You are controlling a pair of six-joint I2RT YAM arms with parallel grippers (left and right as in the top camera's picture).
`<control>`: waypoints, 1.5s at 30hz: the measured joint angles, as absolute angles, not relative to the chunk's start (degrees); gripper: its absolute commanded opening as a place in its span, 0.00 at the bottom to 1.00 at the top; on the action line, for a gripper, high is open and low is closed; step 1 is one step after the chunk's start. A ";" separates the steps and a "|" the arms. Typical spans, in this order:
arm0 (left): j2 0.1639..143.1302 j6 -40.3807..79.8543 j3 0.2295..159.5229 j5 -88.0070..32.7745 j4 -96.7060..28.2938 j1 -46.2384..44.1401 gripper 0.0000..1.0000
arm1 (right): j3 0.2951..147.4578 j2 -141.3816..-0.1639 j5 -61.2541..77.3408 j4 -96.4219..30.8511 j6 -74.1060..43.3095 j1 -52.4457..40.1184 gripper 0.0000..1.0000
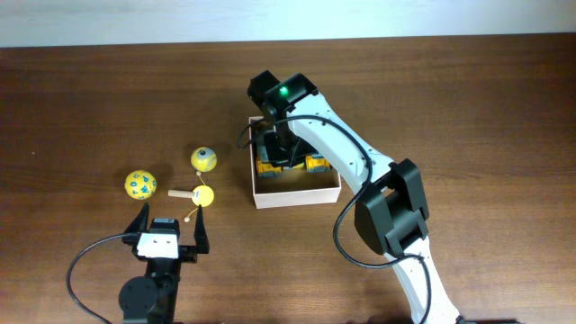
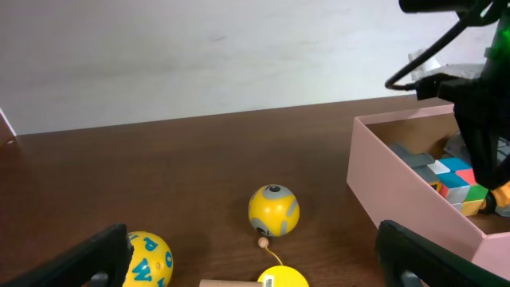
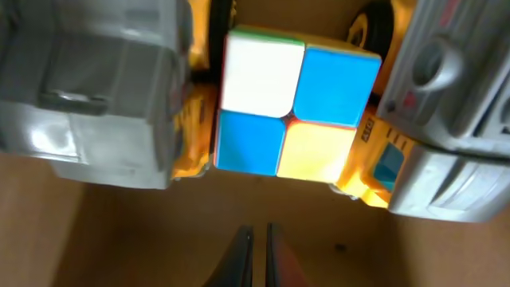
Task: Pack container
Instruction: 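Open the right gripper and lift it off the cube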
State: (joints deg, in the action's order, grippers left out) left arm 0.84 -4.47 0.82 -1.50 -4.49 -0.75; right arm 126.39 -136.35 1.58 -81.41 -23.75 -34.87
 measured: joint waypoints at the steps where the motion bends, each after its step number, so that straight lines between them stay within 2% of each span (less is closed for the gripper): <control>1: 0.84 -4.49 0.82 -1.50 -4.49 -0.75 0.99 | 126.32 -136.35 1.61 -81.41 -23.77 -34.87 0.04; 23: 0.84 -4.49 0.82 -1.50 -4.49 -0.75 0.99 | 116.09 -136.35 2.02 -66.30 -23.97 -32.60 0.04; 45: 0.84 -4.49 0.82 -1.50 -4.51 -0.75 0.99 | 117.38 -136.35 0.47 -62.81 -20.25 -31.62 0.04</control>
State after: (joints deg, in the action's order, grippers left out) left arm 0.84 -4.49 0.82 -1.50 -4.51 -0.75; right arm 117.38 -136.35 0.47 -62.81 -20.25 -31.62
